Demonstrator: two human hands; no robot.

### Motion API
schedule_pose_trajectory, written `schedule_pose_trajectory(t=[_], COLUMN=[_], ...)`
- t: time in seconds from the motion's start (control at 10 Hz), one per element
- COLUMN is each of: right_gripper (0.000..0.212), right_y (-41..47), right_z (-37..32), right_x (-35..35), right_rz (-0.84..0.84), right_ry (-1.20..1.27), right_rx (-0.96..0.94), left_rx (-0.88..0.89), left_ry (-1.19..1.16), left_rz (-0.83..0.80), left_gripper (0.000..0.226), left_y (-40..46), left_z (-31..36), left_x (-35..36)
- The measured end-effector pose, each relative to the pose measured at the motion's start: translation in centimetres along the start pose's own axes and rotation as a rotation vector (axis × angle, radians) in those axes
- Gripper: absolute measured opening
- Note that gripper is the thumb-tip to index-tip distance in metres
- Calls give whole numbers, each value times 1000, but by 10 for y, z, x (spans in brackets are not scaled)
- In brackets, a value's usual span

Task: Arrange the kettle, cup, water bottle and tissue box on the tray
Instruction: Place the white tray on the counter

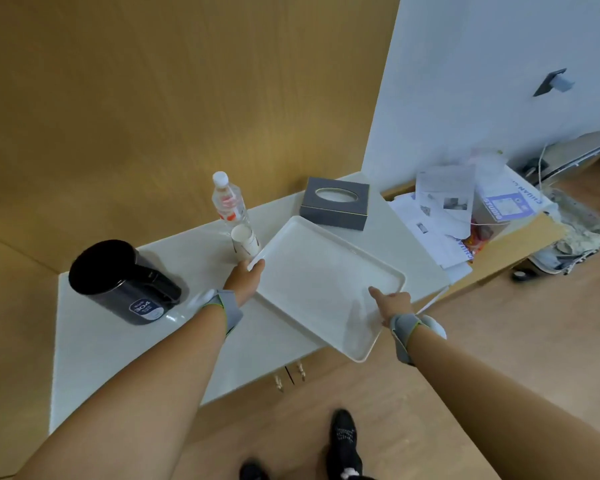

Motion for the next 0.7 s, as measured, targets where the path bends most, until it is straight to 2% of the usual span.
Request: schedule_pose_trajectory(t=[0.1, 0.2, 0.3, 0.4, 0.5, 0.6, 0.7], right_gripper=[81, 72, 41, 8, 25, 27, 37], right_y=[-5, -6, 2, 8, 8, 7, 2], right_z=[7, 7, 18, 34, 30, 30, 23], right_x=[-9, -19, -16, -18, -29, -25, -20], right_rz=[88, 168, 128, 80, 63, -14, -56], right_ry=[-71, -193, -240, -187, -441, -545, -748], right_rx=[80, 73, 43, 71, 8, 21, -44], left_rx=[-10, 9, -3, -87, -113, -69, -40], left_ry=[34, 80, 171, 333, 446, 499, 522], left_rz=[-25, -74, -55, -46, -59, -76, -64], left_gripper=[55, 59, 62, 60, 54, 52, 51], left_y=[2, 4, 6, 1, -14, -29, -45], left_z=[-6, -8, -13, -27, -37, -49, -66], left_x=[2, 5, 3, 7, 17, 26, 22])
Point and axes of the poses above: each hand's wrist, its own y-axis towards the middle knuckle, its own x-axis out of the palm, z = x × y, the point moved 10 cm from there along y, towards the middle knuckle, and after that the axes turned 3 degrees about -z, right-handed, at the moved point
